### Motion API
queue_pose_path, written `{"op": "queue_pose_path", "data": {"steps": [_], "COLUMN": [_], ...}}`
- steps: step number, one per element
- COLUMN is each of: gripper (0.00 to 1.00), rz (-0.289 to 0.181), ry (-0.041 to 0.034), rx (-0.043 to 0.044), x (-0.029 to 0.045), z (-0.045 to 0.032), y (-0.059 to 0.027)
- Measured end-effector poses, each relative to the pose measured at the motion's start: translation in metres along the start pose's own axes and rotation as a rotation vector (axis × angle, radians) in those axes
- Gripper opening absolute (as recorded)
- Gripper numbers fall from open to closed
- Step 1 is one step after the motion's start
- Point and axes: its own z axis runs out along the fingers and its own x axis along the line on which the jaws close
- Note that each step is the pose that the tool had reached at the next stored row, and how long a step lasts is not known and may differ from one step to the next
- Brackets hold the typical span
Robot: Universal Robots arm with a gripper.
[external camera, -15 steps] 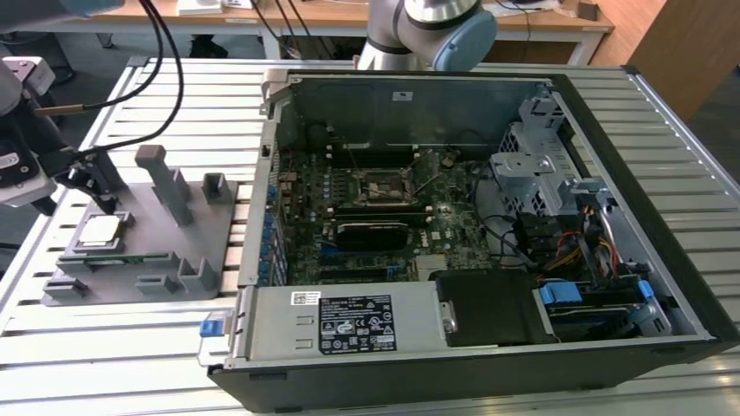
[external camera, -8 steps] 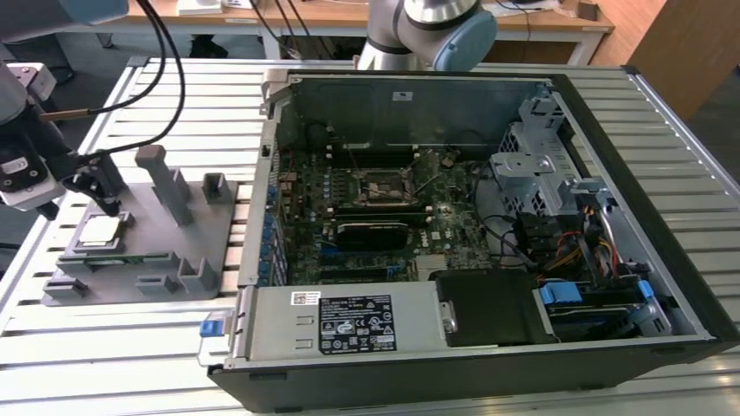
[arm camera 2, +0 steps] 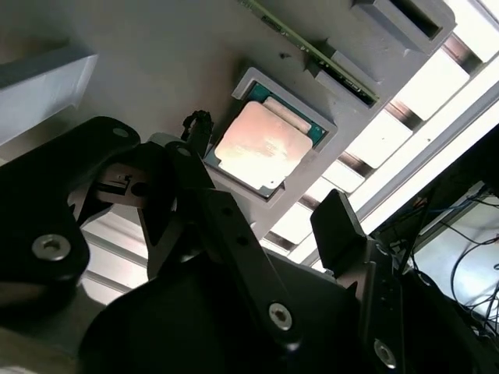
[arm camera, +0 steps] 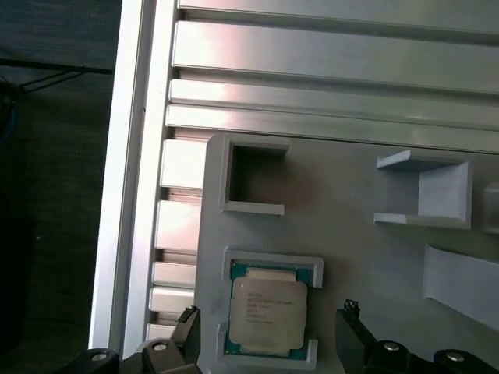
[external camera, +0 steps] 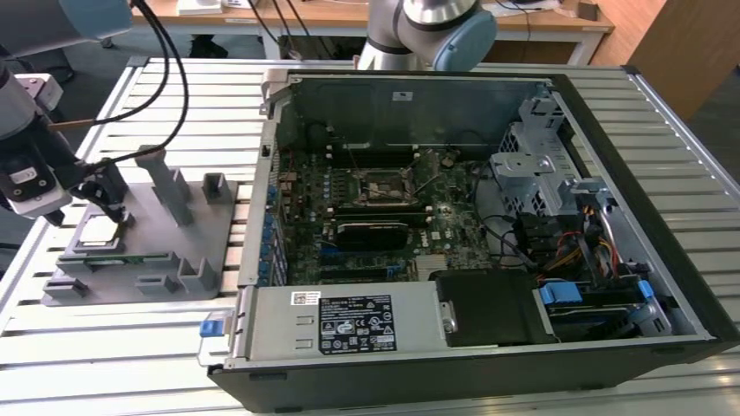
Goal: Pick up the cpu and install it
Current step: 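Pick up the cpu and move it towards the insertion slot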
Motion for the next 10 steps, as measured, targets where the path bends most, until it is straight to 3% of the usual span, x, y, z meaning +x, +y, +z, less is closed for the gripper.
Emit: {"op": "queue_pose_path", "data": {"steps": [10], "gripper": [0.78], "rz": [0.004], "ry": [-0.0003], "rx": [0.0001], "x": [0.0006], "z": [0.0125], "y": [0.0002]}}
